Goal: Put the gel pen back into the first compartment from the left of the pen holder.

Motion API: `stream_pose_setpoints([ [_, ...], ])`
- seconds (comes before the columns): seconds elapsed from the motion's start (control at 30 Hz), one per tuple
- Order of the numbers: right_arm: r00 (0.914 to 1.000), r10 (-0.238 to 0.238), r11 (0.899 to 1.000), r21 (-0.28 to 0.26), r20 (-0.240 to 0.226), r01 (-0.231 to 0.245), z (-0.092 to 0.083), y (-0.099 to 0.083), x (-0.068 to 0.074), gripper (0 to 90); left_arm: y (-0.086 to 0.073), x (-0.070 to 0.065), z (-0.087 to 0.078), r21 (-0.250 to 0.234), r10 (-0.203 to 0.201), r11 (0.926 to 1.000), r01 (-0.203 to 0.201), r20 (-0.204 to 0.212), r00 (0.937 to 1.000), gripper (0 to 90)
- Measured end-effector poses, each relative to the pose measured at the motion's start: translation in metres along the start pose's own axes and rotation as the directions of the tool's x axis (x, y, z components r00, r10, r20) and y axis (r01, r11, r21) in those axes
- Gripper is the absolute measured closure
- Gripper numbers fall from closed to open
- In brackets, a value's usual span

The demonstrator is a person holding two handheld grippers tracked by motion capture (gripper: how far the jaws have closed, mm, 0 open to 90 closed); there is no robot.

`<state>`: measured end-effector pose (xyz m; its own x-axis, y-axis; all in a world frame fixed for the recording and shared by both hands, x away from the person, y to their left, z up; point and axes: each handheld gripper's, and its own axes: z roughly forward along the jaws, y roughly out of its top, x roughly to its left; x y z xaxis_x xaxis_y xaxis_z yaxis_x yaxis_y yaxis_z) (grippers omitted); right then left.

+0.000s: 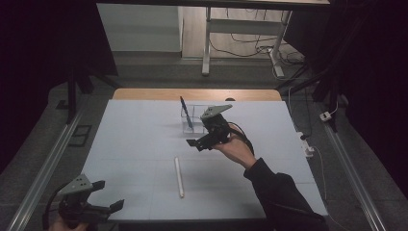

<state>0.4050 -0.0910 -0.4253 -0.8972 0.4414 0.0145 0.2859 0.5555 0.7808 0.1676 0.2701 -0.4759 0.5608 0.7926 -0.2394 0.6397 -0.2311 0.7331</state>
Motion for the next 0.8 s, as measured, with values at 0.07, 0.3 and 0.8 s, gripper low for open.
stream_pose_setpoints([
  [0.07, 1.0, 0.002, 1.0, -0.002, -0.007, -0.002, -0.002, -0.003, 0.003, 0.0, 0.0, 0.0, 0.0, 0.0, 0.0, 1.0, 0.0, 0.0, 1.0, 0.0],
  [0.3, 0.9988, -0.031, 0.999, 0.035, -0.038, 0.032, -0.006, -0.015, 0.018, 0.0, 0.0, 0.0, 0.0, -0.002, 0.004, 1.0, -0.004, 0.001, 1.0, 0.0],
  [0.8, 0.9965, 0.011, 0.993, 0.114, -0.082, -0.002, 0.002, -0.05, 0.037, 0.0, 0.0, -0.001, 0.0, -0.001, 0.01, 0.9999, -0.01, -0.002, 0.9999, 0.0],
])
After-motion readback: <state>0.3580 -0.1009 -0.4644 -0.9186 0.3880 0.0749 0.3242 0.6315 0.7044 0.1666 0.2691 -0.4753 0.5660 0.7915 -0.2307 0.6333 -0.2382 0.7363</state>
